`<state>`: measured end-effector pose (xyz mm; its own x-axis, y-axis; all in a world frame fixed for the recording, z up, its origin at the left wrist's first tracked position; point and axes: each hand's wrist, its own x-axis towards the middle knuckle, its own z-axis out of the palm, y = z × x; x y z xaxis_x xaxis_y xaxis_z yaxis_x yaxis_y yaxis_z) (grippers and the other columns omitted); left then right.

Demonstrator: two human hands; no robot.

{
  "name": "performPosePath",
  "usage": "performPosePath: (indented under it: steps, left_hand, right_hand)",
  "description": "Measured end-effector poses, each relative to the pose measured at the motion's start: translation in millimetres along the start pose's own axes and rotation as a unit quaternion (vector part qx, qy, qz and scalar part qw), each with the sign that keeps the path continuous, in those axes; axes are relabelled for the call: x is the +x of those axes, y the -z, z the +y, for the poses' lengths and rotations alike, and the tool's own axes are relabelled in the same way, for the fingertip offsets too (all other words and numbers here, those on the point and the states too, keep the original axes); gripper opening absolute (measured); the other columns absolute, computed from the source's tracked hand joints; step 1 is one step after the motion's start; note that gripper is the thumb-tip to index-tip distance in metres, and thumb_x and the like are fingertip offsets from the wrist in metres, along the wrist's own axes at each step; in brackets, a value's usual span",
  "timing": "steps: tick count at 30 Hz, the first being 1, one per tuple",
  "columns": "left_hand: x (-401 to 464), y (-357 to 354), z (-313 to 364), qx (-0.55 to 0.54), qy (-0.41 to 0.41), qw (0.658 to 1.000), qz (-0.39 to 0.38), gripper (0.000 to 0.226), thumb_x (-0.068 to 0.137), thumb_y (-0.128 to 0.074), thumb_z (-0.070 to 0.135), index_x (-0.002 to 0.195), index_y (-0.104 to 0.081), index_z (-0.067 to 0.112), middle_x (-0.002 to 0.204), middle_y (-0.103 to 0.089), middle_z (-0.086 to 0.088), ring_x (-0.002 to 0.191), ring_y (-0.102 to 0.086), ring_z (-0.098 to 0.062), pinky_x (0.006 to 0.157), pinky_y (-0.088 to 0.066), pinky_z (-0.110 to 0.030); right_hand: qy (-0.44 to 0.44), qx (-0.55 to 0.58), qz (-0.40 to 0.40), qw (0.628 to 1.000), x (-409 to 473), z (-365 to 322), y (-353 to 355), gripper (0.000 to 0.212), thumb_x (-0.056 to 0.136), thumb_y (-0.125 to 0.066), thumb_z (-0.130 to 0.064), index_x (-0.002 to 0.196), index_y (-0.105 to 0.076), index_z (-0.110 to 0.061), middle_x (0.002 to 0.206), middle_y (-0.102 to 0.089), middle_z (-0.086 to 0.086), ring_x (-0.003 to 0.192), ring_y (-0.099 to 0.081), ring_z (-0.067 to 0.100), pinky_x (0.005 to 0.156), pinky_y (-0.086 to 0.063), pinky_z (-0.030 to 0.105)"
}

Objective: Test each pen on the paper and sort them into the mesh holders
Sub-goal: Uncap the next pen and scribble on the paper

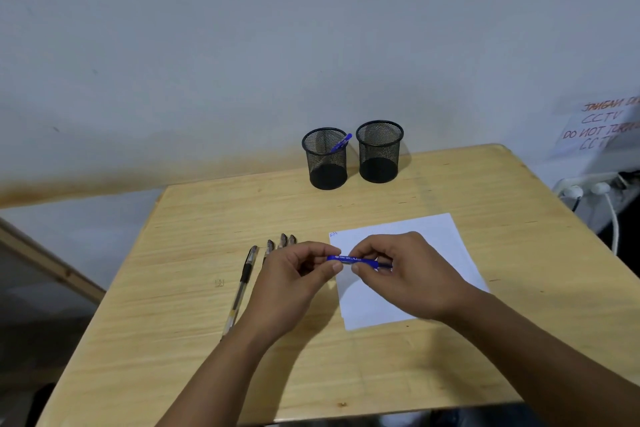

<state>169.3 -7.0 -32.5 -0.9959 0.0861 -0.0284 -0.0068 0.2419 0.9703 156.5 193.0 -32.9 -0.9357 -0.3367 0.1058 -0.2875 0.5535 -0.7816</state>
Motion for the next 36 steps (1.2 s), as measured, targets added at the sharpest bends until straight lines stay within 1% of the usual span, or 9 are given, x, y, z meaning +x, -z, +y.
performPosePath:
  steps: [3,5,7,11,18,23,28,31,36]
  left_hand:
    - [-1,-1,2,0.018,-0.004,1.000,0.007,0.011,0.086,-0.074,0.013,0.093,-0.078,0.020,0.084,-0.076,0.002,0.075,-0.067,-0.008,0.069,-0.049,-0.015]
    - [0,0,2,0.027,-0.005,1.000,0.010,0.011,0.086,-0.073,0.013,0.091,-0.078,0.021,0.083,-0.076,0.003,0.073,-0.066,-0.010,0.067,-0.048,-0.014]
    - [1,0,3,0.042,-0.009,0.999,0.009,0.012,0.086,-0.073,0.012,0.089,-0.079,0.023,0.079,-0.075,0.005,0.067,-0.062,-0.004,0.064,-0.045,-0.012]
    - [3,3,5,0.067,-0.028,0.997,-0.001,0.014,0.087,-0.071,0.009,0.087,-0.079,0.020,0.059,-0.064,0.015,0.052,-0.048,0.003,0.057,-0.036,-0.008]
    - [2,5,5,0.097,-0.042,0.994,-0.018,0.018,0.090,-0.068,0.009,0.083,-0.078,0.022,0.052,-0.053,0.017,0.050,-0.040,0.000,0.055,-0.031,-0.008]
    - [-1,5,0,0.109,-0.039,0.993,-0.015,0.018,0.090,-0.069,0.010,0.081,-0.078,0.023,0.053,-0.049,0.013,0.052,-0.036,-0.003,0.052,-0.028,-0.012]
    - [-3,5,-2,0.101,-0.019,0.995,-0.014,0.017,0.090,-0.069,0.017,0.076,-0.076,0.022,0.058,-0.042,0.000,0.057,-0.030,-0.012,0.051,-0.024,-0.017]
    - [-3,7,0,0.104,-0.006,0.994,-0.012,0.017,0.091,-0.068,0.019,0.075,-0.074,0.018,0.059,-0.037,-0.002,0.057,-0.028,-0.012,0.050,-0.022,-0.017]
    - [-5,6,2,0.082,0.012,0.997,-0.008,0.019,0.091,-0.067,0.020,0.073,-0.074,0.023,0.063,-0.044,-0.002,0.060,-0.033,-0.011,0.050,-0.025,-0.016]
  right_hand:
    - [-0.007,0.010,0.009,1.000,-1,1,-2,0.013,0.085,-0.063,-0.039,0.091,-0.072,-0.032,0.078,-0.072,-0.015,0.073,-0.067,0.011,0.073,-0.058,0.041]
    - [-0.012,0.019,0.014,1.000,0,2,-4,0.010,0.085,-0.065,-0.038,0.089,-0.072,-0.031,0.077,-0.071,-0.015,0.071,-0.067,0.012,0.074,-0.058,0.041]
    - [-0.023,0.023,0.017,0.999,2,4,-7,0.008,0.085,-0.066,-0.038,0.086,-0.071,-0.032,0.076,-0.071,-0.016,0.069,-0.065,0.012,0.073,-0.057,0.044]
    - [-0.034,0.025,0.029,0.999,4,4,-12,0.009,0.084,-0.066,-0.040,0.083,-0.069,-0.032,0.074,-0.069,-0.018,0.066,-0.063,0.011,0.068,-0.057,0.045]
    - [-0.073,0.078,0.026,0.994,4,3,-19,0.010,0.083,-0.072,-0.031,0.075,-0.068,-0.028,0.072,-0.070,-0.010,0.071,-0.067,0.015,0.072,-0.058,0.046]
    - [-0.070,0.017,0.023,0.997,0,5,-24,0.012,0.084,-0.069,-0.039,0.076,-0.065,-0.030,0.066,-0.065,-0.016,0.056,-0.057,0.004,0.060,-0.052,0.035]
    - [-0.056,-0.088,0.033,0.994,-3,2,-27,0.013,0.086,-0.061,-0.049,0.085,-0.062,-0.036,0.073,-0.068,-0.016,0.062,-0.060,0.007,0.056,-0.053,0.033]
    - [-0.039,-0.134,0.037,0.989,-3,0,-26,0.015,0.087,-0.057,-0.052,0.089,-0.061,-0.037,0.074,-0.067,-0.015,0.063,-0.059,0.007,0.054,-0.050,0.031]
    - [-0.021,-0.161,0.044,0.986,-2,-4,-25,0.019,0.088,-0.055,-0.053,0.092,-0.061,-0.035,0.075,-0.068,-0.012,0.064,-0.058,0.008,0.053,-0.050,0.031]
